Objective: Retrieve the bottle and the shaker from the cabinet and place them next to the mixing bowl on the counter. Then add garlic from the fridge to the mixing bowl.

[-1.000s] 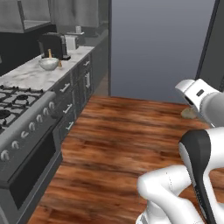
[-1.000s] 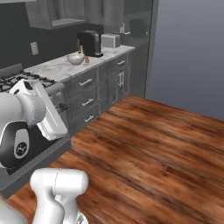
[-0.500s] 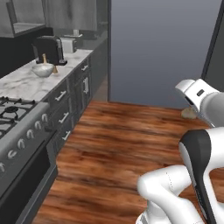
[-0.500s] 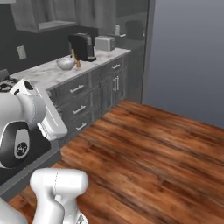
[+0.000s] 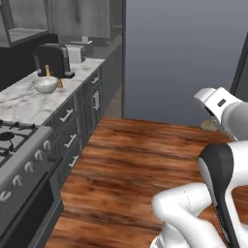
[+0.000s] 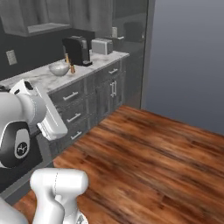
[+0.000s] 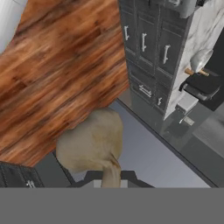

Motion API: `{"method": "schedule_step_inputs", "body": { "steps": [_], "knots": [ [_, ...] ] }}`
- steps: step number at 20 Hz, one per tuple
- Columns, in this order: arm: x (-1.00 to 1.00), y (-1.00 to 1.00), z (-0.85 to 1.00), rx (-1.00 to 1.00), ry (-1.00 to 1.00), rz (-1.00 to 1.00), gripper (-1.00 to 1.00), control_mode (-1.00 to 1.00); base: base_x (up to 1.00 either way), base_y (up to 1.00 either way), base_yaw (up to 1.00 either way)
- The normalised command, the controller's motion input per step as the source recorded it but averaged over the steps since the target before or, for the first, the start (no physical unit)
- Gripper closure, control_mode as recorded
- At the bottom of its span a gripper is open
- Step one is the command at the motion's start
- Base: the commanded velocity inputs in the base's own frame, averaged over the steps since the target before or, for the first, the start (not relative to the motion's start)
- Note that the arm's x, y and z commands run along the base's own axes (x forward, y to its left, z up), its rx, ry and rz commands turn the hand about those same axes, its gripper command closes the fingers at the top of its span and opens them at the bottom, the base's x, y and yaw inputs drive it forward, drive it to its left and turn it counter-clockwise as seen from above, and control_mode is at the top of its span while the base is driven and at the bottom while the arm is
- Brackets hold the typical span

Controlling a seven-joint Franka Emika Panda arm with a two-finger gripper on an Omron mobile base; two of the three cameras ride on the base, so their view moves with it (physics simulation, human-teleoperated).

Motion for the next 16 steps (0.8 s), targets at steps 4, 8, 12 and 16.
{"method": "schedule_step_inputs", "body": {
  "steps": [4, 8, 12, 16],
  "knots": [
    [0.00, 0.00, 0.00, 0.00, 0.00, 0.00, 1.00, 1.00, 0.63, 0.16, 0.00],
    [0.00, 0.00, 0.00, 0.00, 0.00, 0.00, 1.00, 1.00, 0.64, 0.17, 0.00],
    [0.00, 0.00, 0.00, 0.00, 0.00, 0.00, 1.00, 1.00, 0.63, 0.16, 0.00],
    [0.00, 0.00, 0.00, 0.00, 0.00, 0.00, 1.00, 1.00, 0.67, 0.16, 0.00]
  ]
}}
